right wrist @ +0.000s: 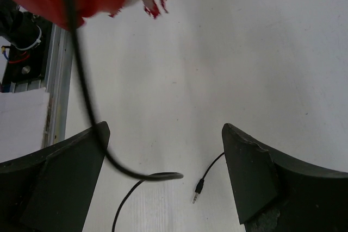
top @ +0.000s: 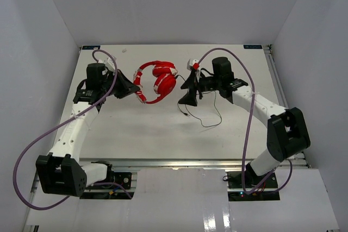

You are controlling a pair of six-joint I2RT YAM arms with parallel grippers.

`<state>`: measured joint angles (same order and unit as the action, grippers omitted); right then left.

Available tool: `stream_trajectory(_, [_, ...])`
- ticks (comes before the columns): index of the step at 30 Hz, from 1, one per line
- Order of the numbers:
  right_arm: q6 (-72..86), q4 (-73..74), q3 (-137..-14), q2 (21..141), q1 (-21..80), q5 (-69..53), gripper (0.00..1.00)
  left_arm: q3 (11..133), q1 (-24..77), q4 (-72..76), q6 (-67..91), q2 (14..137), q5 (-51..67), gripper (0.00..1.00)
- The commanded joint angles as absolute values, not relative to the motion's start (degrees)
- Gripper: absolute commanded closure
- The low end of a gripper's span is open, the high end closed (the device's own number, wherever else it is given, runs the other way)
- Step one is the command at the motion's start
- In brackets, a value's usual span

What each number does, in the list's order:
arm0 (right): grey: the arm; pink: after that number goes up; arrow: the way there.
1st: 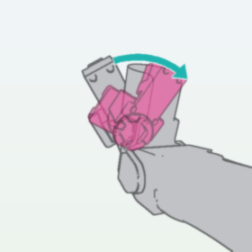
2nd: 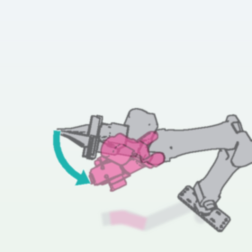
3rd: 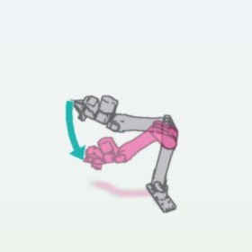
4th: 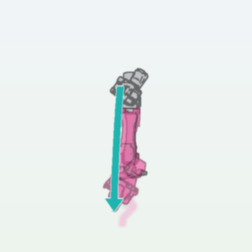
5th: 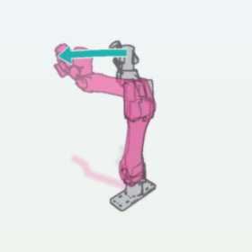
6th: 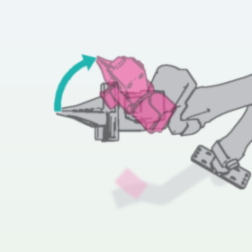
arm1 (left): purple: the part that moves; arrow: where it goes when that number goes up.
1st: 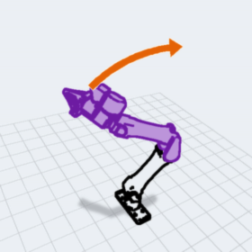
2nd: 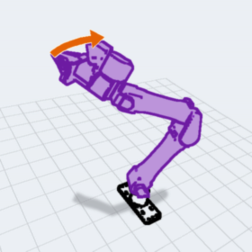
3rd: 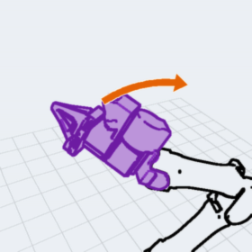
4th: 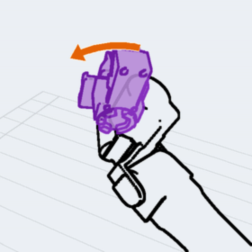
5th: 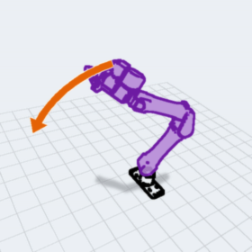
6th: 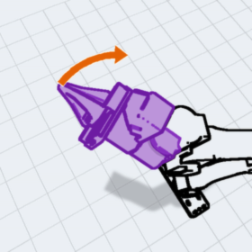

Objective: Wrap the headphones

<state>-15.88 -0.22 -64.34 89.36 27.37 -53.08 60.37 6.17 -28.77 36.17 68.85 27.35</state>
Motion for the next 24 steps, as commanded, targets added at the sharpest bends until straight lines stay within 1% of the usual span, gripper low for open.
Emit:
stream_trajectory(1, [-11.7,-11.5,-64.0,91.4,28.2,-57.0,0.1,64.9,6.2,-26.3,43.0,65.0,34.7,1.0])
stream_trajectory(3, [-9.6,-16.7,-63.1,91.7,28.4,-59.9,0.08,65.7,6.2,-26.1,44.6,64.4,35.1,1.0])
stream_trajectory(5, [-4.4,-25.1,-59.4,91.8,29.0,-64.3,0.05,66.9,6.2,-24.8,47.8,63.8,36.4,1.0])
stream_trajectory(8, [-0.7,-31.5,-54.1,90.8,31.1,-66.5,0.01,68.5,6.1,-21.6,54.0,63.0,35.3,1.0])
stream_trajectory(10, [5.0,-38.7,-48.8,88.6,32.5,-67.4,0.0,69.6,6.1,-19.8,57.8,62.5,33.3,1.0])
stream_trajectory(12, [7.4,-44.6,-41.8,86.0,33.5,-67.3,0.03,71.5,6.1,-18.7,60.4,62.1,30.5,1.0])
stream_trajectory(14, [3.3,-41.1,-39.9,83.0,34.5,-66.1,0.08,72.6,6.1,-18.7,62.7,62.1,26.4,1.0])
stream_trajectory(15, [0.4,-35.2,-39.6,81.9,34.7,-64.6,0.12,73.2,6.1,-18.7,63.8,62.2,23.9,1.0])
stream_trajectory(17, [-6.6,-27.3,-40.6,79.9,35.1,-62.1,0.34,73.6,6.1,-18.7,67.0,62.5,21.0,1.0])
stream_trajectory(19, [-10.1,-20.4,-42.1,78.8,35.2,-59.5,0.61,73.9,6.1,-18.7,69.2,63.4,17.5,1.0])
stream_trajectory(20, [-10.5,-18.4,-42.9,78.4,35.4,-58.4,0.7,73.9,6.1,-18.6,70.3,64.1,16.2,1.0])
stream_trajectory(22, [-12.4,-12.4,-45.8,77.7,36.2,-54.7,0.82,74.1,6.1,-18.5,71.5,65.5,14.0,1.0])
stream_trajectory(24, [-19.8,-2.0,-51.1,77.6,37.9,-47.2,0.9,75.1,6.0,-18.7,70.6,67.4,11.7,1.0])
